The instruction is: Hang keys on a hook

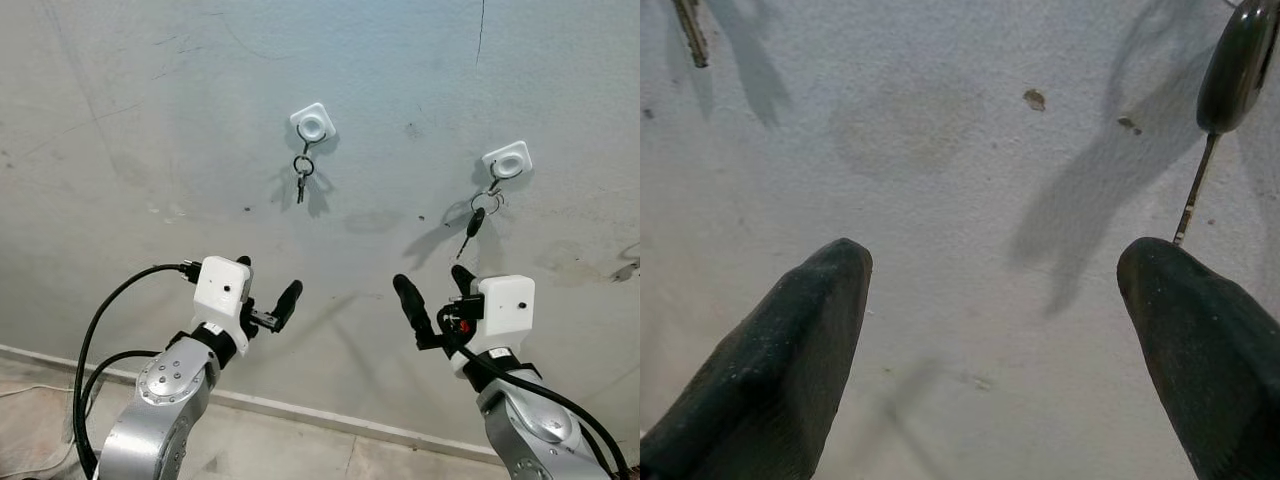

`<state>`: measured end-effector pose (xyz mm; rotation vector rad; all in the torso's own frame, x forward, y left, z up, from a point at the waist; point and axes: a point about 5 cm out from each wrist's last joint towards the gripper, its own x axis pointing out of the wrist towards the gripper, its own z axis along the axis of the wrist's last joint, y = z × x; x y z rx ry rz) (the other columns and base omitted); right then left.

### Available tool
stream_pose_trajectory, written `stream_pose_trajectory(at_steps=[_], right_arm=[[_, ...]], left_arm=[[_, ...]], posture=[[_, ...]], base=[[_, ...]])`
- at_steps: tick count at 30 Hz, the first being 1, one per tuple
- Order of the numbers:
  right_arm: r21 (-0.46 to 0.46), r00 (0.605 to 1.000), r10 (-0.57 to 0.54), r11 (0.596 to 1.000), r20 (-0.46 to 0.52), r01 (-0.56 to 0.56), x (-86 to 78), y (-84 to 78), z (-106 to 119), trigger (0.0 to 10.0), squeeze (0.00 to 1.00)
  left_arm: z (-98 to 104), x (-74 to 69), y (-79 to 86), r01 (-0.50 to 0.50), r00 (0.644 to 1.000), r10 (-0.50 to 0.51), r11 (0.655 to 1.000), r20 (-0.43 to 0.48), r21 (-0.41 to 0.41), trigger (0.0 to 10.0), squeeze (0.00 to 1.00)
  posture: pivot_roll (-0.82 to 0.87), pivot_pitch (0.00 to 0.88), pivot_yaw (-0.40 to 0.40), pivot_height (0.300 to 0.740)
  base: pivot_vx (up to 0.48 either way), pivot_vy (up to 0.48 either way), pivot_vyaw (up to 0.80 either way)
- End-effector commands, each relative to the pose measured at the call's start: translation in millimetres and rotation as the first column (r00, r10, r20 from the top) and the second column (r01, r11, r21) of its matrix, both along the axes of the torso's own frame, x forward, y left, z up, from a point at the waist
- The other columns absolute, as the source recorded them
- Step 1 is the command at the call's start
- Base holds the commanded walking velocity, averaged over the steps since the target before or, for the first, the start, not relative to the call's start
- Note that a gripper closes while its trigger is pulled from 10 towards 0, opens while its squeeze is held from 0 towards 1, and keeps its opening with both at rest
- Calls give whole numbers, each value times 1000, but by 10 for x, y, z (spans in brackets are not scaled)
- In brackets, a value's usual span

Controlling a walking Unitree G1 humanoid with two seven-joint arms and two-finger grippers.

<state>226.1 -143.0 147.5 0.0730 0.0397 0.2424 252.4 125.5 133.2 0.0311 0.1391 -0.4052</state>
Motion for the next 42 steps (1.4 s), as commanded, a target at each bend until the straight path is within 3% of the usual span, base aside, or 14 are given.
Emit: stream_pose_trajectory(at_steps=[1,6,23,42], right_arm=[[2,1000,-11,1000,-10,11,11,-16,-11,10000,0],[7,1000,-16,1000,-11,16,16,-21,-11,10000,0],[26,999,-29,999,-24,30,-6,-1,-55,10000,0],[32,1000,-16,999,-17,17,7,48,-55,10000,0]], left_arm=[[-9,20,-2,-16,1000,16,1000,-7,13,10000,0],[-27,47,34,-46,999,46,999,-14,24,10000,0],[-20,49,-27,20,999,-20,1000,-31,18,10000,0],[-22,43,-40,31,999,-30,999,-35,37,10000,0]], posture=[[178,0,-65,740],[174,0,-66,740],[177,6,-53,740],[182,5,-49,740]], base=[[0,0,-744],[0,0,-744],[0,0,-740],[-74,0,0]])
